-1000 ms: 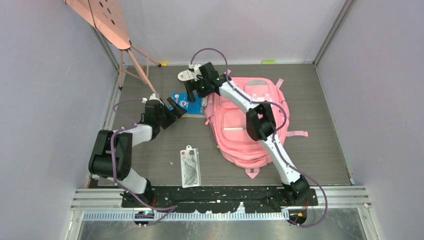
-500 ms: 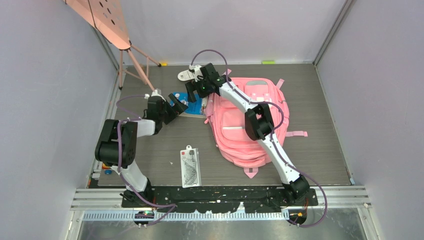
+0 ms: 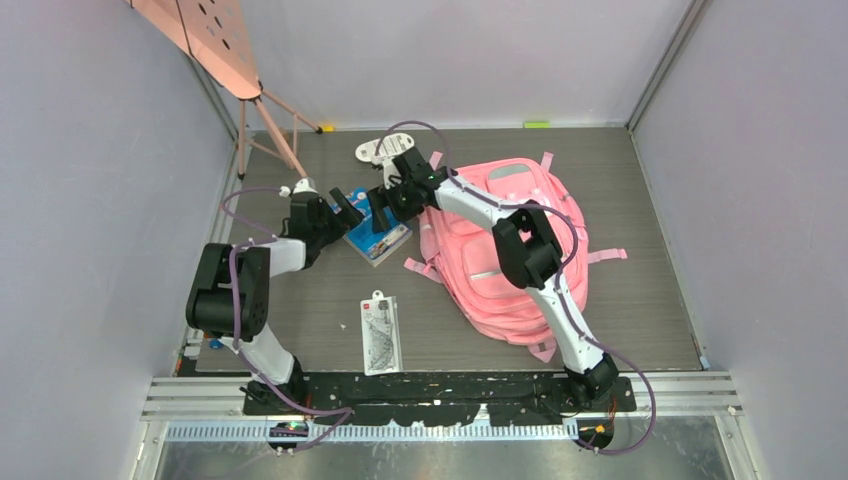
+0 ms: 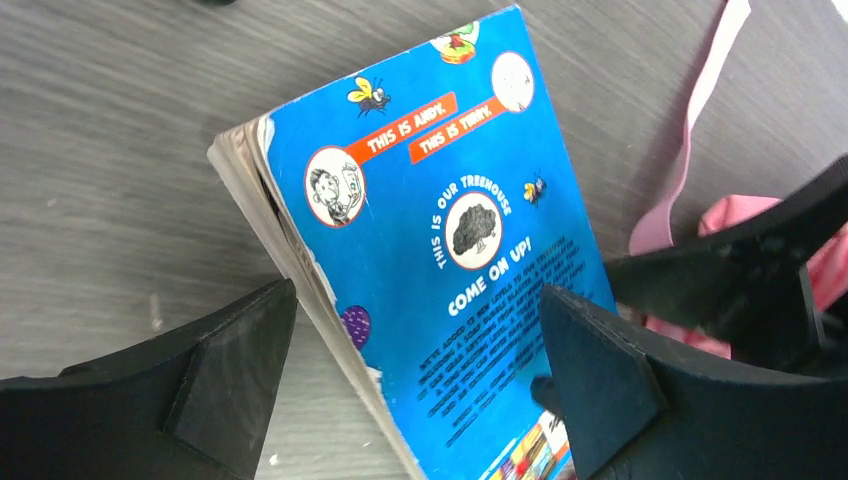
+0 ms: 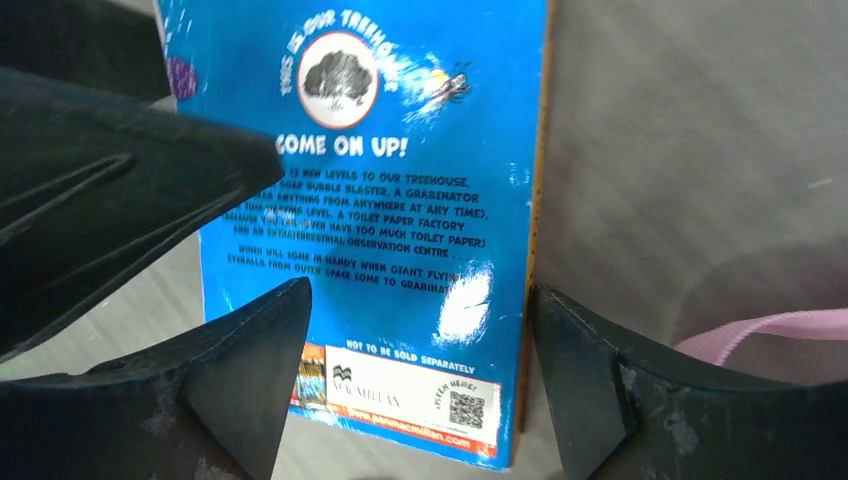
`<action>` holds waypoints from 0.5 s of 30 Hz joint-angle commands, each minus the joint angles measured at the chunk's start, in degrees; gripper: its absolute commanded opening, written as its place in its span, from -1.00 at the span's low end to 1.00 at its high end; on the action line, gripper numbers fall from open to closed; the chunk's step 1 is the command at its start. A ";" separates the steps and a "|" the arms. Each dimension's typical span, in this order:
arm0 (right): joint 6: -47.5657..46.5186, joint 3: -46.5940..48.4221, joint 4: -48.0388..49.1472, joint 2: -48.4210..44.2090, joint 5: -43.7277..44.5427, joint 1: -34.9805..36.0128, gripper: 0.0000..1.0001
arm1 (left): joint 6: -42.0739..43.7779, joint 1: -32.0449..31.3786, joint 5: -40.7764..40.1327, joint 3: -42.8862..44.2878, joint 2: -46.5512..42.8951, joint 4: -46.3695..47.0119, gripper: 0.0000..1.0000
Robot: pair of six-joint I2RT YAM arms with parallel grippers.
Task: Pack the student bag
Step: Pick up the book from the center of the board.
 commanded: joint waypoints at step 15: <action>10.28 -11.75 1.86 -6.89 4.58 3.83 0.64 | 4.68 0.43 -13.09 -6.76 -10.74 -10.10 0.68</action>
